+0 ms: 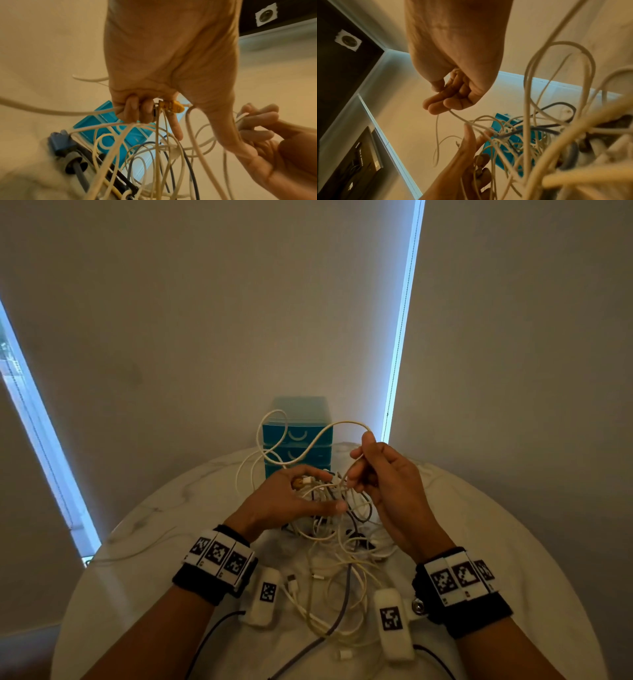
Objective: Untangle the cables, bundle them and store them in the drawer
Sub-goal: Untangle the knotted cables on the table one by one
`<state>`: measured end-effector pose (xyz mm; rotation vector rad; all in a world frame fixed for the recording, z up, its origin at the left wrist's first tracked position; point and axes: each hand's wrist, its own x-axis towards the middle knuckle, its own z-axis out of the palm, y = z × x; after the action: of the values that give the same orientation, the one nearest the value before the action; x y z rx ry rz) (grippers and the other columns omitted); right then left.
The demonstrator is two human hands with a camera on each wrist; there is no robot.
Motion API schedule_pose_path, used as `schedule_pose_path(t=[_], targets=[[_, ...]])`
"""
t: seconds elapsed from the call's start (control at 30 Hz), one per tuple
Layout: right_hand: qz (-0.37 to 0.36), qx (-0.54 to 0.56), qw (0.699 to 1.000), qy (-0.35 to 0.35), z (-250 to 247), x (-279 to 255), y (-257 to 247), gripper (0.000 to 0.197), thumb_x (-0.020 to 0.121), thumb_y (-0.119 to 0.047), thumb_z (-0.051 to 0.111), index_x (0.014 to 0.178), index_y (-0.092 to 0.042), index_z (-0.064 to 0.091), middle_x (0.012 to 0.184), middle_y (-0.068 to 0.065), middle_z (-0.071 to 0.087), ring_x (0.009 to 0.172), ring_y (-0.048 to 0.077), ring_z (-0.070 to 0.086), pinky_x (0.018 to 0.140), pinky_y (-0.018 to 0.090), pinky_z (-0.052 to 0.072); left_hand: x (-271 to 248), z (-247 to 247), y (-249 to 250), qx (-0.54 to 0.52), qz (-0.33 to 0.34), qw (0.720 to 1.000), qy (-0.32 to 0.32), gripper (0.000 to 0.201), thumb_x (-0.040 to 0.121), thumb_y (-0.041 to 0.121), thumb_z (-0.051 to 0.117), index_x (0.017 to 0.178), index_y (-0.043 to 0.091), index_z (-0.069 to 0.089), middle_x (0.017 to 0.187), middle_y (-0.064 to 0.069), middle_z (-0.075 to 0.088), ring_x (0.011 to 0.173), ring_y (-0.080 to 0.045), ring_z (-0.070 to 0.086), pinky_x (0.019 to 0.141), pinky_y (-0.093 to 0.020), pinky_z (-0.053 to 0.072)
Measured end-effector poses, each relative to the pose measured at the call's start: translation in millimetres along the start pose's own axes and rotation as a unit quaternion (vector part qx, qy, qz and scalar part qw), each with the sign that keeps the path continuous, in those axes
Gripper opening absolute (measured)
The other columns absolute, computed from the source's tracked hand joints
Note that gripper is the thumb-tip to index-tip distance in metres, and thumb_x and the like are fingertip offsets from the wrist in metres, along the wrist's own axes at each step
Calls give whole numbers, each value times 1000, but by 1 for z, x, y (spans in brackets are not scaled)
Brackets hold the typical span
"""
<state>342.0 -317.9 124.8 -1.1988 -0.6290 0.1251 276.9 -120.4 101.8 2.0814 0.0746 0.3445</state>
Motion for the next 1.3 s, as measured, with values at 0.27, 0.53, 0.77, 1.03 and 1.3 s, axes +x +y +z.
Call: schedule_pose_path(t=[0.27,0.53,0.77,1.03,1.3], targets=[[-35,84,990,105,-22,4,-15,33,110,-36,55,93,-11,67,61,2,55,53,10,47,51,20,42,4,-10,-13,-12,14,981,194,29,78,30,95,103,35,80,106,15,78,99,2,71,89,-32,61],[36,245,963,104,-53,14,-14,36,112,-42,51,84,-20,60,54,-8,38,43,6,31,44,20,28,7,-10,-9,-167,36,974,147,41,77,27,96,114,34,79,102,5,76,105,-14,73,97,-42,60],[107,389,913,56,-51,12,-9,35,114,-20,45,80,-17,55,52,-9,38,40,6,35,42,19,33,7,-24,-2,-288,17,952,97,32,105,22,54,129,21,76,68,12,36,61,-10,23,57,-26,20],[140,268,948,95,-34,12,-3,25,114,-24,46,99,-12,62,79,1,67,60,6,64,44,16,45,3,-31,8,-455,16,891,-4,53,93,13,48,144,3,60,92,-4,62,60,-12,38,54,-28,22],[81,97,982,140,-40,15,-5,26,111,-29,51,118,-11,68,80,-1,64,52,10,46,47,22,38,-6,-44,18,-317,-14,946,70,48,108,58,47,105,17,73,61,3,28,52,-12,21,49,-28,16]])
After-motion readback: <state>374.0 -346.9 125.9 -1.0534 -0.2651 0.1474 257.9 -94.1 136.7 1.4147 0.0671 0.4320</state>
